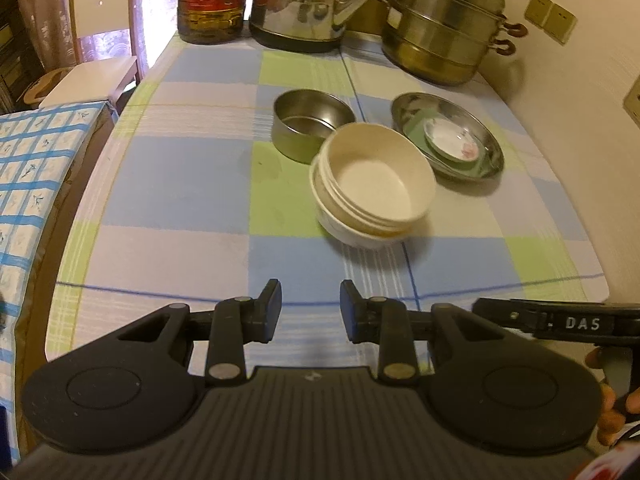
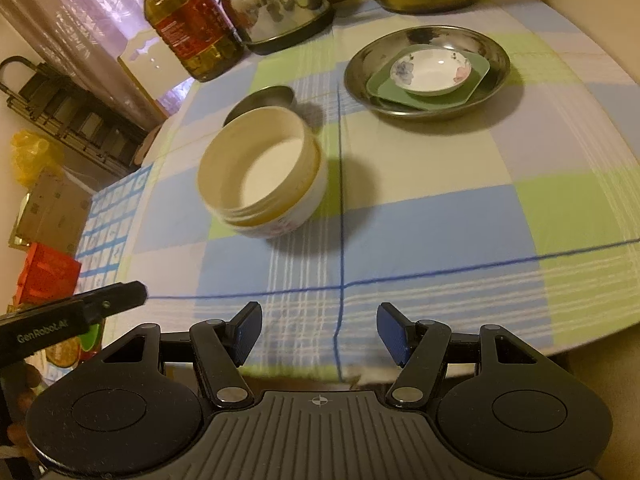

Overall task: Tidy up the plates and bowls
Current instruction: 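Move the right tool toward the small steel pot, then grasp the small steel pot rim with the right tool and lift it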

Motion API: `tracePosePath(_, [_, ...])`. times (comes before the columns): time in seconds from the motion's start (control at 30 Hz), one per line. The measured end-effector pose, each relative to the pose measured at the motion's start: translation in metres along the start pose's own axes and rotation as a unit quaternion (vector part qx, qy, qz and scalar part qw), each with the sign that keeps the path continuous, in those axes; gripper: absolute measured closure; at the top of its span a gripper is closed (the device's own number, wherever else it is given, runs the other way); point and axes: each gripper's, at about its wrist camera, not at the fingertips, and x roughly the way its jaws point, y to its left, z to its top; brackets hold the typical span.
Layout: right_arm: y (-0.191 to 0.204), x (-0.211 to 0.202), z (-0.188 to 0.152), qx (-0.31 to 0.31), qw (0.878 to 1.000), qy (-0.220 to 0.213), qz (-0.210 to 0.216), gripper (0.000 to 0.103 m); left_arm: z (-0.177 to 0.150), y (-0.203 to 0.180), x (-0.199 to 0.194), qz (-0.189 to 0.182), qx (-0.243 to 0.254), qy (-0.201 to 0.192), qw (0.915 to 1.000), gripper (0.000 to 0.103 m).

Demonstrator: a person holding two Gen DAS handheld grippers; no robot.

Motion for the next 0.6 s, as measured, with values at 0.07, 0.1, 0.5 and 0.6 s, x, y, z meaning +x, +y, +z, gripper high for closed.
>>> tracePosePath(0.07, [-0.005,0.003,0.008,0.002,1.000,-0.004,-0.007,0.039,0.009,0.007,0.007,0.004,-0.004,-0.003,1.0000,0.075])
tracePosePath(0.1, [-0.008,0.004,0.013,0.005,1.000,-0.008,-0.012,0.039,0.015,0.011,0.010,0.005,-0.006,-0.004,1.0000,0.075])
tracePosePath(0.5, [-0.023,0.023,0.099,0.043,0.996,-0.071,-0.018,0.039,0.095,0.041,0.057,-0.008,0.002,-0.030,0.9995,0.075])
tracePosePath(0.6, [-0.018,0.040,0.121,0.040,0.996,-0.074,-0.002,0.039,0.112,0.045,0.072,-0.017,0.008,-0.029,0.9994,0.075])
